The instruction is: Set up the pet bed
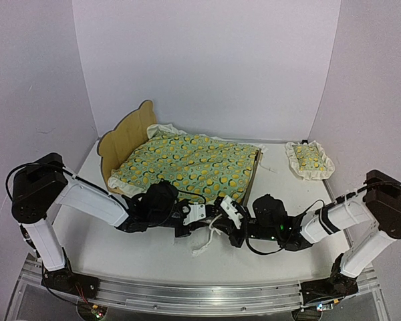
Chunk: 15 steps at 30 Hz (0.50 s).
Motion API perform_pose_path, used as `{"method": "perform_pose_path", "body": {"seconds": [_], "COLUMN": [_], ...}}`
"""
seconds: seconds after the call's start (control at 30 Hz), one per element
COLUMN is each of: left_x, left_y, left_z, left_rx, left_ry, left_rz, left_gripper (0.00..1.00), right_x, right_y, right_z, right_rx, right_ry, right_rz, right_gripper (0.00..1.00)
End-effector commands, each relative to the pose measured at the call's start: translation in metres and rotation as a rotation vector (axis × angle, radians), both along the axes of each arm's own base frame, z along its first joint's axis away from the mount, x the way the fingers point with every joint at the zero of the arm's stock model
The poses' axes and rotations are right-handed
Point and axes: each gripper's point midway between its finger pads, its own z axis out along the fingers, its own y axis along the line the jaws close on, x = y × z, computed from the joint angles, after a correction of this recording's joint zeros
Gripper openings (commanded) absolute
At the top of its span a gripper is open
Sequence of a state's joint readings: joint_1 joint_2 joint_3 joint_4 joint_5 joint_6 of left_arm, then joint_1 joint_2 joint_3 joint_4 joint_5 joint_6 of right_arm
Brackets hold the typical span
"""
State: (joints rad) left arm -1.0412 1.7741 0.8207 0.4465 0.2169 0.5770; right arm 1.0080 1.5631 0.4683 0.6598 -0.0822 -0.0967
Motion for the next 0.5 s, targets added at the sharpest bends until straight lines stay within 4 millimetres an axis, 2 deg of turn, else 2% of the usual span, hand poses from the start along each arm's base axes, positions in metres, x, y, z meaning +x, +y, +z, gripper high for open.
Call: {"method": "perform_pose_path", "body": {"seconds": [0.0,0.2,0.37,0.43,0.47], "left_x": [0.002,-0.001,0.001,0.002,0.004], "left_y": [-0.013,-0.02,-0.021,-0.021,-0.021], "left_z": [0.022,0.03,0.037,0.04,0.039], "left_rx": [-0.055,-0.08,-0.1,-0.11,-0.111], "left_ry": [-0.017,0.001,0.024,0.038,0.047], "left_rz": [-0.038,-0.064,-0.042,-0.026,-0.011], "left_gripper": [0.19,0.13,0.0,0.0,0.0], "right_x": [0.006,0.006,0.006,0.009,0.014], "right_y": [0.012,0.013,0.014,0.011,0.008], "right_z": [0.026,0.025,0.022,0.021,0.021], "right_rx": [0.061,0.058,0.052,0.056,0.062], "right_ry": [-0.046,-0.041,-0.006,0.043,0.101], "right_rz": [0.017,0.022,0.012,-0.032,-0.093], "right_gripper": [0.0,0.0,0.0,0.01,0.04]}}
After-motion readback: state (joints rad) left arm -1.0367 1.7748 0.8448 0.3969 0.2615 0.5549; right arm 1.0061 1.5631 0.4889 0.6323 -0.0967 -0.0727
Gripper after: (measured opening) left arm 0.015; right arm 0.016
